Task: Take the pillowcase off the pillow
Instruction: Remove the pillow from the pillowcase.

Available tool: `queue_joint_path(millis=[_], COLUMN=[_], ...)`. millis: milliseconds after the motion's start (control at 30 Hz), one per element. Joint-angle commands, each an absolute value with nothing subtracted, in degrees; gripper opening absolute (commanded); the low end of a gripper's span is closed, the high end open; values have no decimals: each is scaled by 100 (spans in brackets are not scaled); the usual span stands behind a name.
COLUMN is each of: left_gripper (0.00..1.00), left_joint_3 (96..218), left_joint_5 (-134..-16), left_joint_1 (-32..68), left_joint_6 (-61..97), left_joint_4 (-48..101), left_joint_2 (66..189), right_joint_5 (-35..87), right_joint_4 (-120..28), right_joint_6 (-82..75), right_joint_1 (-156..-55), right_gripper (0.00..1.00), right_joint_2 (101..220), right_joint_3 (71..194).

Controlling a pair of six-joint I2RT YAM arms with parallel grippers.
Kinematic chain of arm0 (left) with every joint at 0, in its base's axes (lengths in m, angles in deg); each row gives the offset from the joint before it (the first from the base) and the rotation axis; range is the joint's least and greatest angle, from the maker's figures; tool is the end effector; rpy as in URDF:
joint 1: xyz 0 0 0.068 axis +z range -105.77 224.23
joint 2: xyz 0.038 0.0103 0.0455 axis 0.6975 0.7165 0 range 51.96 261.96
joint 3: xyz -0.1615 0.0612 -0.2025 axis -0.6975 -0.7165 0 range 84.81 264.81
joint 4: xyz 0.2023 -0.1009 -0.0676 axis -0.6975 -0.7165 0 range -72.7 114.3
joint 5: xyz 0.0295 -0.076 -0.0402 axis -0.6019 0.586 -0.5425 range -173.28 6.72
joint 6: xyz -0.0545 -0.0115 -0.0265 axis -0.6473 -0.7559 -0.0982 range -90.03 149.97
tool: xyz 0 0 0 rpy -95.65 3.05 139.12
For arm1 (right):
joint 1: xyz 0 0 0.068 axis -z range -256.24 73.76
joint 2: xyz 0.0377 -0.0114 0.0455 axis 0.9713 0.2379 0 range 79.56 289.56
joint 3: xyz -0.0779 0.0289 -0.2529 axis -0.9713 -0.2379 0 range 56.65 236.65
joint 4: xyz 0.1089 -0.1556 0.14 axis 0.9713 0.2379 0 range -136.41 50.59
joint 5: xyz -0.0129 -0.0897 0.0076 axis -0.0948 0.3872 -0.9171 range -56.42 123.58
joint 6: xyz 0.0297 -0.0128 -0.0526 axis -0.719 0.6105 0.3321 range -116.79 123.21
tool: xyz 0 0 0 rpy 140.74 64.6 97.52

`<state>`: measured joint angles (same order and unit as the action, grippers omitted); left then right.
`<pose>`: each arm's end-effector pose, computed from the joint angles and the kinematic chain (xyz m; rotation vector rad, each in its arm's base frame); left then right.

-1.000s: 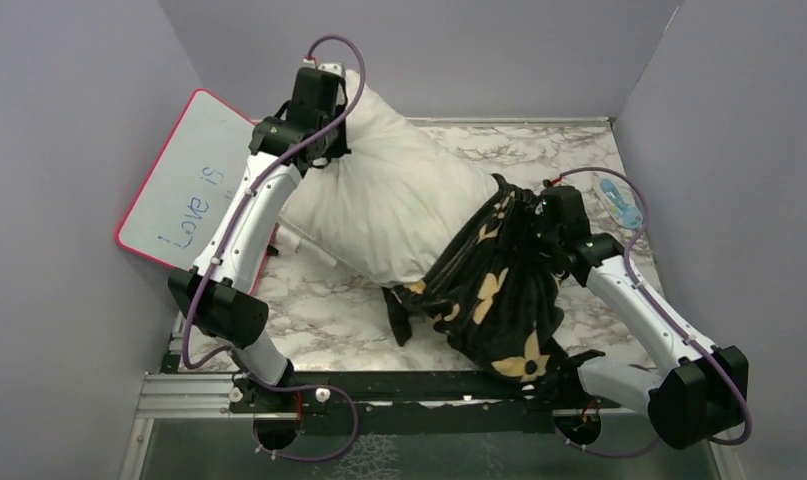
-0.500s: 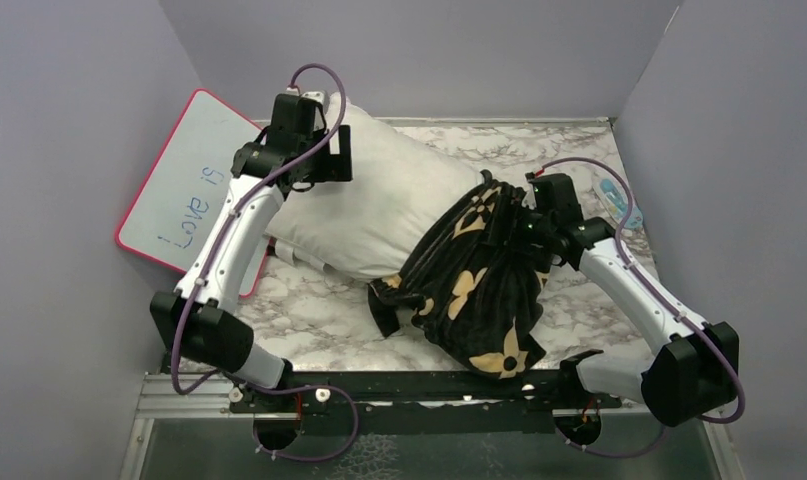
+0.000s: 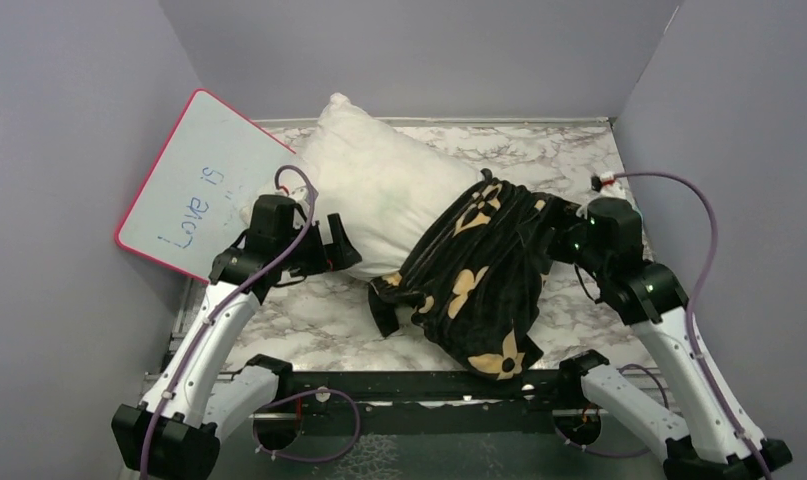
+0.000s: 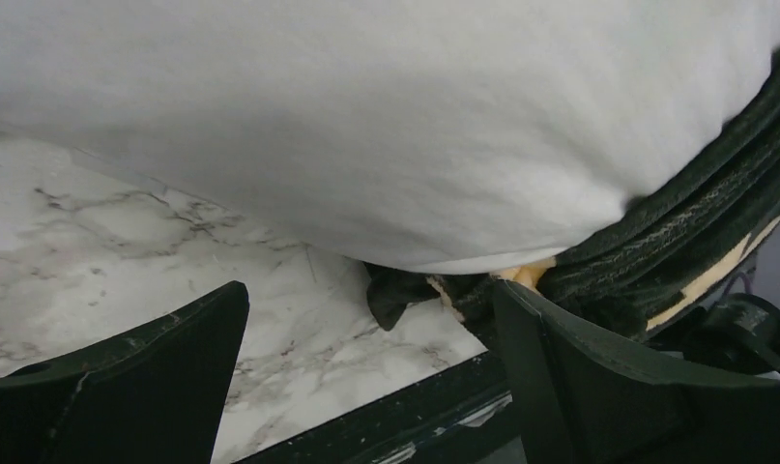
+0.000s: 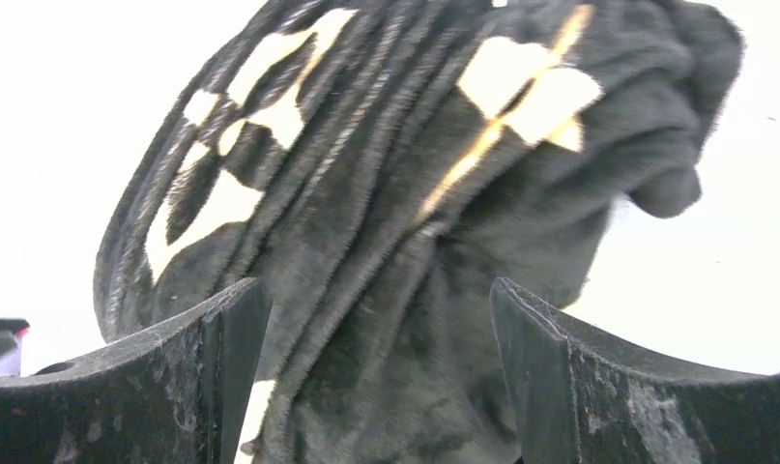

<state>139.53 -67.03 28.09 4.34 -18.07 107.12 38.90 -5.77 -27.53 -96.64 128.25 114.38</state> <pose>0.1676 -0.0621 0.3022 -0.0489 2.3838 -0.6880 0.1499 0.0512 0.3370 0.2492 2.1353 0.4283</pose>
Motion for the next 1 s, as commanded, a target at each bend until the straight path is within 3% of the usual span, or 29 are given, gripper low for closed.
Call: queue_joint_path(millis=[0,200,400,567,733,833,967], left_gripper=[99,99,99,99,97,84,45], left_joint_3=[13263,12126,11246,10980,11493,11757,12167], left_joint_5=[-5892,-4949,-4829,-5093,-5662,-6238,-6796], left_joint_1=[2815,2812,2806,2765,2480,2087,1641], left_joint_6=[-212,-1140,-2391,-2824,-2292,-2142,-1961], left_joint_4=[-1282,92,2224,3656,3684,3702,3698], left_joint_2=[10197,10023,9929,10499,11257,11611,12112], right_joint_5=[5135,3850,2148,2410,2401,2155,2012], right_joint_4=[331,-191,-1290,-1548,-2165,-2240,-1973], right_joint_6=[-3396,-3752,-3763,-3368,-2850,-2455,-2015], right_joint_1=[-9672,-9674,-9676,-9676,-9672,-9646,-9608], right_gripper=[89,89,86,81,81,81,81], right_joint_2=[12182,11747,12797,14102,14732,15362,16047], right_joint_3=[10874,10133,9914,10384,10813,11323,12190])
